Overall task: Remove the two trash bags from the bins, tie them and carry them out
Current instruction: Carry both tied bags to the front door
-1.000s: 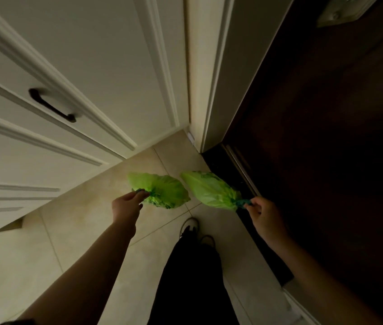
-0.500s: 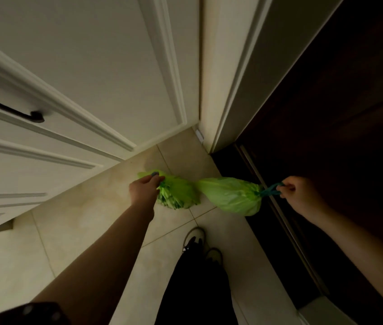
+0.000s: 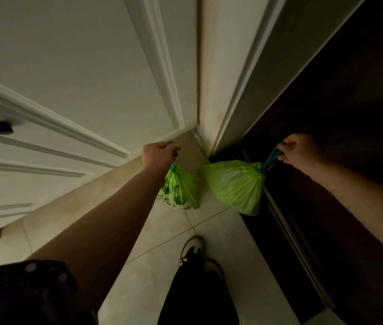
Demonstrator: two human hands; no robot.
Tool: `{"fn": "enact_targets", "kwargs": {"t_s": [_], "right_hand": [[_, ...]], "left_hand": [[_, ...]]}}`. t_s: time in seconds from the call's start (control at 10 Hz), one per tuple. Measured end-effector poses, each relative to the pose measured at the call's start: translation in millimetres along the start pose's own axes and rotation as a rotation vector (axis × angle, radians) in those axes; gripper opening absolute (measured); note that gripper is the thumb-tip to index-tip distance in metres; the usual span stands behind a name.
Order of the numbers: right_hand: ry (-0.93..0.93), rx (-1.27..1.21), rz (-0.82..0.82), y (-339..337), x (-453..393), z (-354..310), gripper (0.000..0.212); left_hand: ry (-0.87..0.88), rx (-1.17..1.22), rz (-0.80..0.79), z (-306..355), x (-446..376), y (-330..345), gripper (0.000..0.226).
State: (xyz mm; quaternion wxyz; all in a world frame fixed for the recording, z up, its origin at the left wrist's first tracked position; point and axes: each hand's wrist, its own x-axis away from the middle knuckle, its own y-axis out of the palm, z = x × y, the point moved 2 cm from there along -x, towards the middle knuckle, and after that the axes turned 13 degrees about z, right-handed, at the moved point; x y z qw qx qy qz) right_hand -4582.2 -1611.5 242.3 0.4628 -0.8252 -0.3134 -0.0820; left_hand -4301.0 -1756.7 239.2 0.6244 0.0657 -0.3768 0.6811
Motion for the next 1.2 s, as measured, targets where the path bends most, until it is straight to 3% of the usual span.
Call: {"fn": "enact_targets", "kwargs": {"t_s": [0.4, 0.6, 1.0, 1.2], "right_hand": [[-0.259, 0.159, 0.128, 2.0, -43.0, -46.8, 0.022], [-0.261, 0.179, 0.076, 9.9, -41.0, -41.9, 0.024], [-0.162, 0.132, 0.021, 6.6, -24.5, -25.1, 0.026], [-0.153, 0.158, -0.003, -5.8, -6.8, -24.9, 0.041]], "left_hand": [[0.083, 0.092, -0.053, 46.3, -19.0, 32.7, 0.012], [0.148, 0.026, -0.018, 39.9, -27.1, 31.2, 0.016], [0.143, -0.130, -0.117, 24.1, -20.8, 15.2, 0.023], [0.158, -0.155, -0.162, 18.1, -10.7, 4.8, 0.039]]}}
